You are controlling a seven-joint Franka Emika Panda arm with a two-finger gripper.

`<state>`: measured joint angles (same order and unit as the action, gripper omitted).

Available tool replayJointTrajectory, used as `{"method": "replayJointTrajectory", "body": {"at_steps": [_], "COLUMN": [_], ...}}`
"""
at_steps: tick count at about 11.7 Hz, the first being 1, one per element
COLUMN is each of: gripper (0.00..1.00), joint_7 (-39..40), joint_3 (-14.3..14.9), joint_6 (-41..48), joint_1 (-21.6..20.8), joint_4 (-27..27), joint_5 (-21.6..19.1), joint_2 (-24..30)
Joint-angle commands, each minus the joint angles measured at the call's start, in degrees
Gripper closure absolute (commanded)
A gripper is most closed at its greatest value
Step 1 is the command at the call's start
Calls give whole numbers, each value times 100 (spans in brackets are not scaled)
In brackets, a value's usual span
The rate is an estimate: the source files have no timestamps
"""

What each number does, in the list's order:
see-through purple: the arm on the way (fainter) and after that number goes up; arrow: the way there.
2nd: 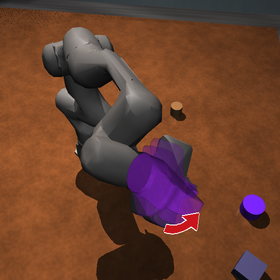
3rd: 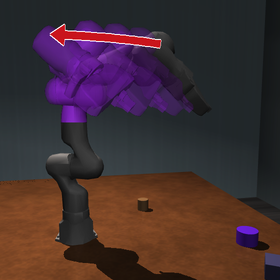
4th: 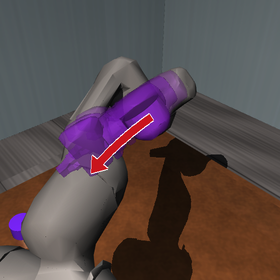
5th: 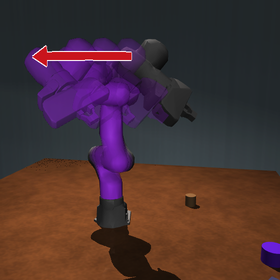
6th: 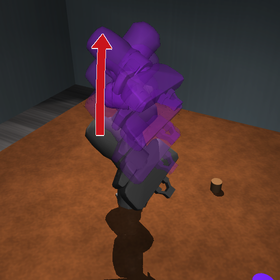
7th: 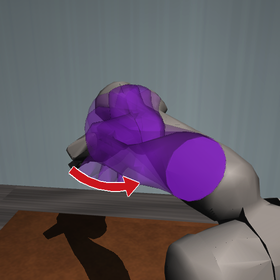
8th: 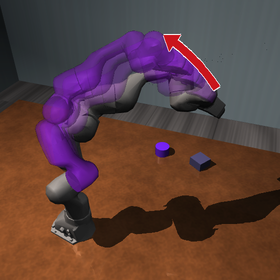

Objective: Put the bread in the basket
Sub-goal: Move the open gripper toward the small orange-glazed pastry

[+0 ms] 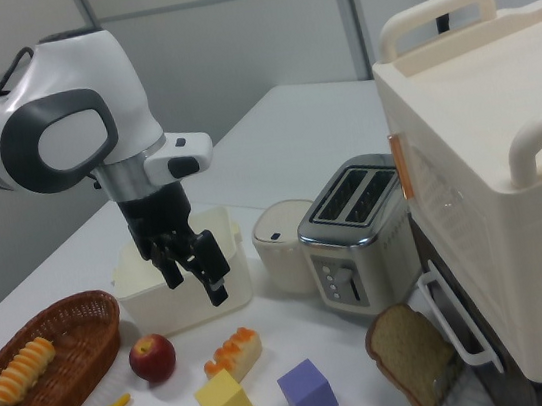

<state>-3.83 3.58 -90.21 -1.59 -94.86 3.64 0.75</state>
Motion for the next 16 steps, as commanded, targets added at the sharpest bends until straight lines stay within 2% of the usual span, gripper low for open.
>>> {"method": "replayJointTrajectory", "body": {"at_steps": [1,6,8,12,16], "gripper": [0,0,0,0,0], "joint_7": [-162,-162,-171,-1285,-1611], "joint_3": [-32,-32,-24,-94,-94], "joint_6": [223,215,40,-460,-1066], "joint_1": [44,18,36,-105,-455], "joint_4": [99,91,99,47,38], "joint_5": [-83,-109,-398,-470,-461], "joint_2": [4,-22,-101,-452,-1031]}}
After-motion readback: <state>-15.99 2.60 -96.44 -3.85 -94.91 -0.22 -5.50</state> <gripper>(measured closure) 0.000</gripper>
